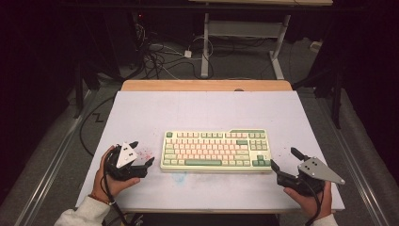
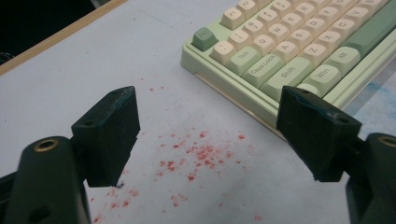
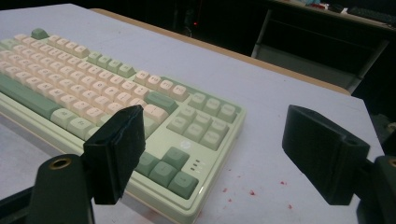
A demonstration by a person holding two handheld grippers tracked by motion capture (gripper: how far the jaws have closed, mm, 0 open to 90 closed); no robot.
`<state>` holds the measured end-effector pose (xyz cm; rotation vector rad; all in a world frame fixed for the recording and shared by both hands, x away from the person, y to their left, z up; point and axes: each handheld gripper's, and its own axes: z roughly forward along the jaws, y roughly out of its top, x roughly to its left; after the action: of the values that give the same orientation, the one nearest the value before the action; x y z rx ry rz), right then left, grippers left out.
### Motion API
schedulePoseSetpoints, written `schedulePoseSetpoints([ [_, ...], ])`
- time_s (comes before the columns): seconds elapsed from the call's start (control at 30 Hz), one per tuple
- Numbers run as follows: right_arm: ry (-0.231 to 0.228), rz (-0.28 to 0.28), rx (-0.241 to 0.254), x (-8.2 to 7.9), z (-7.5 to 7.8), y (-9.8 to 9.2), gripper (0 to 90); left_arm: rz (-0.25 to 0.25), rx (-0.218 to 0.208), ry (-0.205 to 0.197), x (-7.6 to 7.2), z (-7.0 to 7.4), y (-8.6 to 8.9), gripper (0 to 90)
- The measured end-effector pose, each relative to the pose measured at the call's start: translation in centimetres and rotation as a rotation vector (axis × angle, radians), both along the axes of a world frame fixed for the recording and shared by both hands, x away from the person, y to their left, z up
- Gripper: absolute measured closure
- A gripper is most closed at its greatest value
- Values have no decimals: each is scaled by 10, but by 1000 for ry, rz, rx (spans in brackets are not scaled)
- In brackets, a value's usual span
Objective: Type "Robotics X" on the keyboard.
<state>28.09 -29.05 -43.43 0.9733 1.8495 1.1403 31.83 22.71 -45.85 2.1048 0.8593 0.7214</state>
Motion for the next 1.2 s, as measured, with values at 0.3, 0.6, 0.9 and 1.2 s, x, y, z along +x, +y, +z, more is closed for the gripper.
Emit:
schedulePoseSetpoints([
  [0.3, -8, -7, -6, 0, 2, -1, 216, 6, 5, -5, 0, 0, 0, 203],
  [0.6, -8, -21, -6, 1, 3, -2, 217, 9, 5, -6, -1, 0, 4, 204],
  [0.9, -4, -8, -15, 6, 4, -3, 323, 17, 14, -14, -1, 2, 5, 217],
  [1.2, 33, 40, -5, 17, 12, -5, 643, 31, 10, 13, 9, 3, 8, 217],
])
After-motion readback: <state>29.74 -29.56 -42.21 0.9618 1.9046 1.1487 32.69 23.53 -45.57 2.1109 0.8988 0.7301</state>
